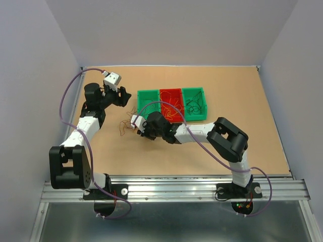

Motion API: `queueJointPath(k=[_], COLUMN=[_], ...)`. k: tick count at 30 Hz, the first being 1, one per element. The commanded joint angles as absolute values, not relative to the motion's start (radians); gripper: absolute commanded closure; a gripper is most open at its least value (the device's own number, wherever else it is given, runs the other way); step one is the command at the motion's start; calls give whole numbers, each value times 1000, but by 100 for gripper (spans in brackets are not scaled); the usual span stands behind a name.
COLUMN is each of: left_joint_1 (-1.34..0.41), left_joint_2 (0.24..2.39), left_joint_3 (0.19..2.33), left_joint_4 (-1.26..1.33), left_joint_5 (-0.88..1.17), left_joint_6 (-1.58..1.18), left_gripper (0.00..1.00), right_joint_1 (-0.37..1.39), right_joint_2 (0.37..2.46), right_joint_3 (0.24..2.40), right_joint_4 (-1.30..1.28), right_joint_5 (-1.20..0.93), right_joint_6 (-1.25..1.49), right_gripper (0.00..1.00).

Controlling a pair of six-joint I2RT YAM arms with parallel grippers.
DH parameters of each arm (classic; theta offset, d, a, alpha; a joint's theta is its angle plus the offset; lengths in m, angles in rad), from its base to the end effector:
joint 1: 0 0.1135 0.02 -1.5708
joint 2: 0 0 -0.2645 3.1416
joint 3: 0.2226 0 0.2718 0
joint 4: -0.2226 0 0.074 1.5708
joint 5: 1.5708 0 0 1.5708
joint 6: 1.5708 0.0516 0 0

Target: Untangle the cables

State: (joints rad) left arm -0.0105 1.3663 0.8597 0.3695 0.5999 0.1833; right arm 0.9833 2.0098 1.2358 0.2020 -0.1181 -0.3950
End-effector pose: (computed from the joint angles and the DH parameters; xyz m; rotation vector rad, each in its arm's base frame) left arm 0.3424 -0.0327 0.2804 0.5986 1.5893 -0.3819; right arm 0.2550 0.3939 0.1427 -1.4366 1.6334 0.4669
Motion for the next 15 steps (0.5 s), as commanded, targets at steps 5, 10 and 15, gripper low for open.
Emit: queueJointPath(k=[5, 10, 15], left_joint_1=[-18, -35, -66], left_joint_2=[1364, 1321, 1237], left_joint_3=[867, 841, 781], left_joint_4=[388, 390, 397], left_joint_5=[701, 796, 942], left_joint_6=[231, 281, 360], left_gripper=[31, 31, 31], right_joint_1=[991, 989, 991], right_joint_2=[1948, 1826, 1632], right_joint_3=[1241, 1164, 997], right_joint_4=[172, 179, 328], right_joint_5=[-248, -399, -456], right_joint_6=[-390, -380, -327], right_gripper=[93, 99, 99])
